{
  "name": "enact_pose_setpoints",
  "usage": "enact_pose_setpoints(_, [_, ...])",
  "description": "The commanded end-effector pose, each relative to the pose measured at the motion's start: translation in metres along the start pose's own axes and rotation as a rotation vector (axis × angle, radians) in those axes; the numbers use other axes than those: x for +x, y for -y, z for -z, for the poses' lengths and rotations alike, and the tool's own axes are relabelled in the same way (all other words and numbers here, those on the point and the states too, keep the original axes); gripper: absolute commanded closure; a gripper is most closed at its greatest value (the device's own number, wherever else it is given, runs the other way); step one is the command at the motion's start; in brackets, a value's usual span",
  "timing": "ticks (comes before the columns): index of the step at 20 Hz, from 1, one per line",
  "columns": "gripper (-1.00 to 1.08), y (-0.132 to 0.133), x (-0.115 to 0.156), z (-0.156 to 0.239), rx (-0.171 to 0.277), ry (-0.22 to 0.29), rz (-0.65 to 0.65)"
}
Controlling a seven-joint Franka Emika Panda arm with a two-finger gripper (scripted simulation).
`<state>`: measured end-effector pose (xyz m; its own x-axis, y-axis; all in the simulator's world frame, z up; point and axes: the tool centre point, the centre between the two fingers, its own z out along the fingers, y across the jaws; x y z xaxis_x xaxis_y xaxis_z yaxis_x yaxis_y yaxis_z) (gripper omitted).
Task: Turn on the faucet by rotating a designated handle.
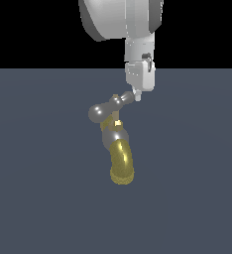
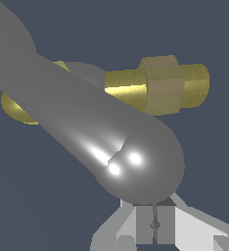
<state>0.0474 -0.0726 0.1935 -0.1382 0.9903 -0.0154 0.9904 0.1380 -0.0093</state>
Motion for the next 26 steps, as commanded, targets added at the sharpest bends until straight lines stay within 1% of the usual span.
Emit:
enact_pose_setpoints(1, [1.08,-0.003,0.016,0.001,-0.001,-0.003,0.010])
enact_pose_setpoints(14, [1.08,-0.020,0.121,0.005,-0.010,-0.015,0.052])
enact_pose_setpoints(15, [1.08,-0.020,0.121,0.005,-0.010,-0.015,0.052])
enact_pose_setpoints(16, [1.08,-0.013,0.062,0.001,-0.006,0.010,-0.026])
enact_pose_setpoints(26, [1.08,0.004,0.106,0.002,-0.007,0.001,0.002])
